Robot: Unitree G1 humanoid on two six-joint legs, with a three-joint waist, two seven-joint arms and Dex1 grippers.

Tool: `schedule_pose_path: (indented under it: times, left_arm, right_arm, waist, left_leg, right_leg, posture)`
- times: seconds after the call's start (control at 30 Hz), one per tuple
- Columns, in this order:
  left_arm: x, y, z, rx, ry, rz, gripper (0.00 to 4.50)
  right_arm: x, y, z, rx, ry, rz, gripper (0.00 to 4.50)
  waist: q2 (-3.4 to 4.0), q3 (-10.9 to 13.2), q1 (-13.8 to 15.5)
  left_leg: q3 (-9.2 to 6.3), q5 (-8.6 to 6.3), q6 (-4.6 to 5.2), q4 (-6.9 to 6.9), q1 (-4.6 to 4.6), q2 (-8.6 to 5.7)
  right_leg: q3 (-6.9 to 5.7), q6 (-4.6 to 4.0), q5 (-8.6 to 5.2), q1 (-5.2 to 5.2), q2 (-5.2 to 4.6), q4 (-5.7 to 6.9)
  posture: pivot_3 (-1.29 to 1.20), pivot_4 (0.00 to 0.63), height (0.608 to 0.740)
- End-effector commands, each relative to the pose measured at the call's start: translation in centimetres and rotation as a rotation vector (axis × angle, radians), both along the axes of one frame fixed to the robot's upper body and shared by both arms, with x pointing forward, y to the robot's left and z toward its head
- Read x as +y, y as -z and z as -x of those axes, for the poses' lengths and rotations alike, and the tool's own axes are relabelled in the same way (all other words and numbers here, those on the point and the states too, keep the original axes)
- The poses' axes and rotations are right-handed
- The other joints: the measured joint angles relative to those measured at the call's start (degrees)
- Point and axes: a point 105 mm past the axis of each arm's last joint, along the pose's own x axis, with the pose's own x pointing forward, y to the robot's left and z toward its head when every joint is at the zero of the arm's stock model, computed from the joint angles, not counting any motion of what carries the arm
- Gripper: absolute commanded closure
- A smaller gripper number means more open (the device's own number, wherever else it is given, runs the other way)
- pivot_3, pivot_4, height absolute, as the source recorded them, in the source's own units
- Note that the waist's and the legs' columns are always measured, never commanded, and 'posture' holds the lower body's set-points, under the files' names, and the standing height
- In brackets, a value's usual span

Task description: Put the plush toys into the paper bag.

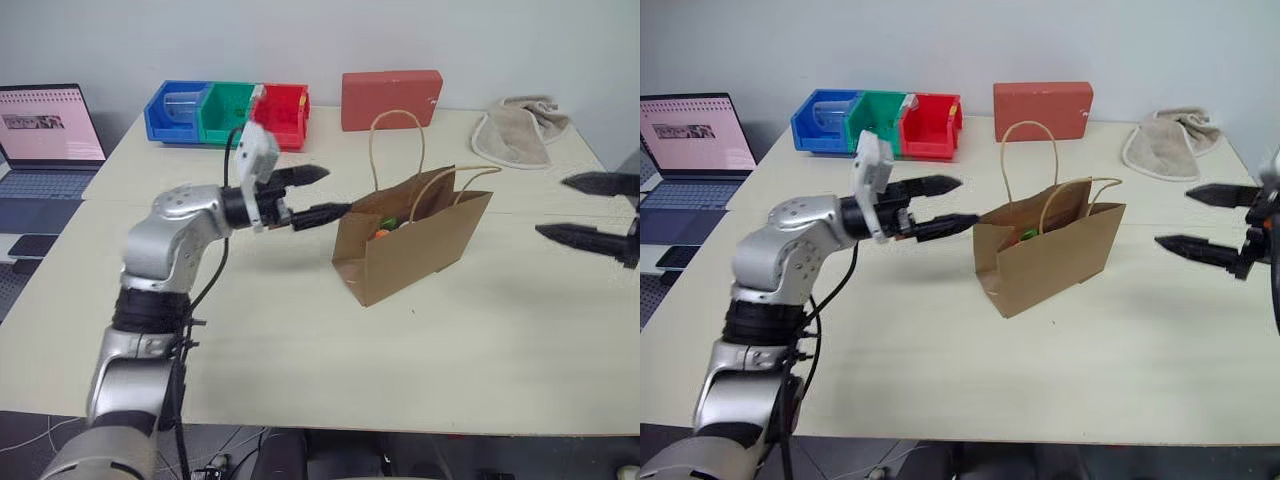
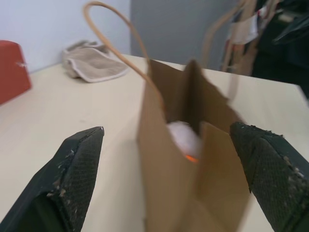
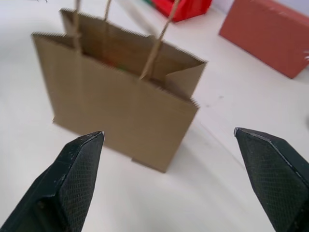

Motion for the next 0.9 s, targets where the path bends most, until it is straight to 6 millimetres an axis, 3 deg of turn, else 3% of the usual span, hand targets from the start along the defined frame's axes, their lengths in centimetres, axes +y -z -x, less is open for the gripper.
schedule_pose_path:
  times: [0.03,0.27,0.37,0.9]
  left_arm:
    - [-0.6,0.3,1.7,-0.005,0.053,0.016,0.04]
    - [-1.6,2.5,-1.0,-0.001,-0.057,0.028,0.04]
    - [-2.4,2.5,-0.9,0.012,0.002,0.046,0.04]
    - [-4.1,3.1,0.9,0.003,0.151,0.016,0.04]
  right_arm:
    - [2.8,-0.3,2.0,-0.013,-0.132,0.015,0.0]
    - [7.1,0.4,3.8,0.022,-0.274,-0.041,0.0]
    - [8.5,0.2,4.5,0.025,-0.314,-0.052,0.0]
    - [9.0,-0.5,5.1,0.037,-0.287,-0.084,0.0]
  waist:
    - [0.01,0.0,0.1]
    - [-0.01,0.0,0.5]
    - [-0.02,0.0,0.5]
    - [-0.01,0.0,0.5]
  left_leg:
    - [0.0,0.0,0.0,0.01,0.01,0.0]
    - [-0.01,0.01,0.0,0.35,0.02,-0.05]
    - [0.02,0.01,0.0,0.32,0.02,-0.04]
    - [-0.07,-0.01,0.01,0.15,0.0,-0.04]
  right_leg:
    - [0.0,0.0,0.0,0.01,0.0,0.0]
    - [0.03,-0.19,-0.1,0.23,-0.02,-0.08]
    - [0.05,-0.19,-0.09,0.22,-0.03,-0.1]
    - [-0.04,-0.11,-0.05,0.14,-0.02,-0.06]
  posture:
    - [0.0,0.15,0.74]
    - [0.0,0.15,0.74]
    - [0.0,0.15,0.74]
    - [0.0,0.15,0.74]
